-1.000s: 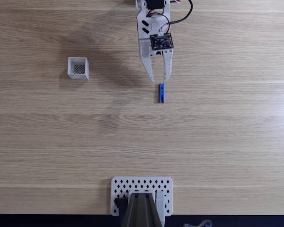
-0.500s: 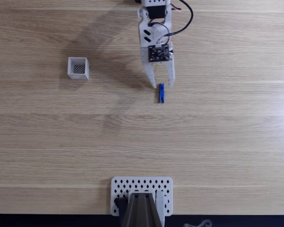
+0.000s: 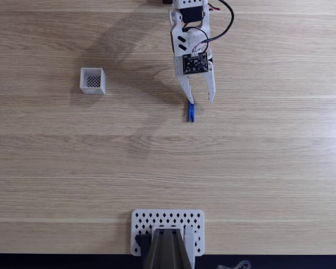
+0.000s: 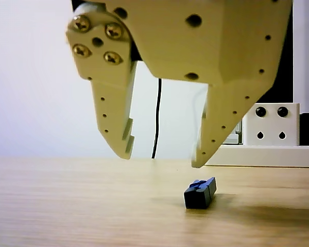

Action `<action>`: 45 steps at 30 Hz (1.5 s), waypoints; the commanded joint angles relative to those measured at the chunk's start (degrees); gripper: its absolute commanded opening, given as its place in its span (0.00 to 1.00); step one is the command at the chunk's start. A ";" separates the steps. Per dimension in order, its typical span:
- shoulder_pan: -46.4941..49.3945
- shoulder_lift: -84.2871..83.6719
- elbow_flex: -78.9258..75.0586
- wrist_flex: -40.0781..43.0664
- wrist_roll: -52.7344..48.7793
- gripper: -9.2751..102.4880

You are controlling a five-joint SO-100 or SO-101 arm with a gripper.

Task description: Grasp a peg and put it in the crate.

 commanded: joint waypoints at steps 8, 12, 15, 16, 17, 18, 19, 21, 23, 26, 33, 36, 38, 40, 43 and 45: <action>1.85 -1.05 -6.24 -1.85 -0.26 0.25; 2.46 -1.14 -6.77 -1.85 -0.26 0.25; 2.90 -1.14 -6.94 -1.85 -0.26 0.25; 2.90 -1.23 -6.94 -1.85 -0.26 0.25; 2.99 -1.32 -6.86 -1.85 -0.26 0.25; 2.99 -1.67 -6.86 -1.85 -0.26 0.25; 3.08 -2.29 -7.21 -1.85 -0.26 0.25; 3.16 -3.34 -7.29 -1.85 -0.26 0.25; 3.16 -4.48 -7.29 -1.85 -0.26 0.25; 3.25 -5.54 -7.38 -1.85 -0.35 0.25; 3.34 -6.50 -7.38 -1.85 -0.35 0.22; 3.34 -6.42 -7.38 -1.85 -0.35 0.12; 3.34 -6.24 -7.21 -1.85 -0.35 0.06; 3.34 -5.80 -6.77 -1.85 -0.35 0.08; 3.25 -5.36 -6.59 -1.93 -0.26 0.08; 3.34 -3.43 -6.50 -3.34 0.18 0.08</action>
